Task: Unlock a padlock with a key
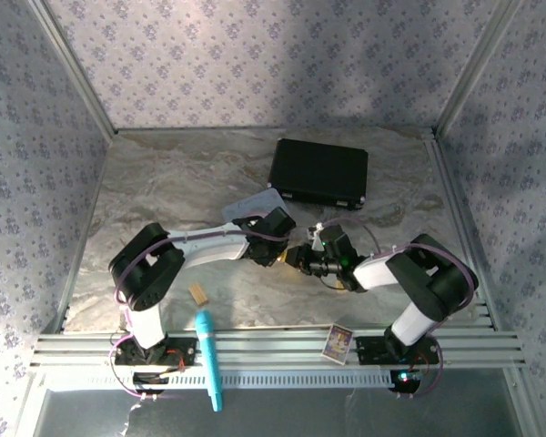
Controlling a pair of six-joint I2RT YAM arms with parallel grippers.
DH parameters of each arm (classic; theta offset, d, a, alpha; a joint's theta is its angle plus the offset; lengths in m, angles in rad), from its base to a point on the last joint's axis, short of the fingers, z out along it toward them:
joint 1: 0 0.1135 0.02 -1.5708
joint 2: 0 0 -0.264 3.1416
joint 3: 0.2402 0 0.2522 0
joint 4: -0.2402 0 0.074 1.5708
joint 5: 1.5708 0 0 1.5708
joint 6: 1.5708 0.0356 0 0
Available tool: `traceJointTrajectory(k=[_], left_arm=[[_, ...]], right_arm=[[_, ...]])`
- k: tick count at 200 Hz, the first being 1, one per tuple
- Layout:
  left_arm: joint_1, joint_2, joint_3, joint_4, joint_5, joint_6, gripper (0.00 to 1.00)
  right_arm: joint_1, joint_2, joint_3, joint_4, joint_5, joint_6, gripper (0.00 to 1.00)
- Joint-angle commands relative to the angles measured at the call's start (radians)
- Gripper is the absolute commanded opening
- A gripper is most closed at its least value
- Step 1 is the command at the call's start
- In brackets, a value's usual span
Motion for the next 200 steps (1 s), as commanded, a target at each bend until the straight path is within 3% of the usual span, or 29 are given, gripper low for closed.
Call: traceJointTrajectory(k=[1,33,68,108,141,168,200], left_arm=[[-0.065,-0.041,-0.015,0.07,0.219,-0.031,0.18],[-0.051,-0.041,-0.038,0.076,0.232,-0.039,0.18],[-0.045,-0.044,-0.023,0.019,0.242,-0.017,0.18],[-0.03,-0.051,-0.045,0.032,0.245,-0.03,0.18],[-0.023,-0.057,-0.037,-0.001,0.21,-0.028,0.18],[-0.016,-0.044,-0.044,0.003,0.212,-0.032,0.18],[-0.014,-0.04,-0.051,0.006,0.21,-0.035,0.18]], right_arm=[[0.008,-0.029,0.032,-0.012,0.008,-0.075,0.26],[0.024,-0.167,0.031,-0.275,0.115,-0.293,0.34],[0.096,-0.303,0.078,-0.554,0.333,-0.633,0.39],[0.084,-0.355,0.058,-0.555,0.366,-0.721,0.42],[0.102,-0.392,-0.014,-0.425,0.408,-0.77,0.45],[0.118,-0.405,-0.004,-0.461,0.443,-0.833,0.49],[0.207,-0.416,-0.029,-0.401,0.532,-0.955,0.46]])
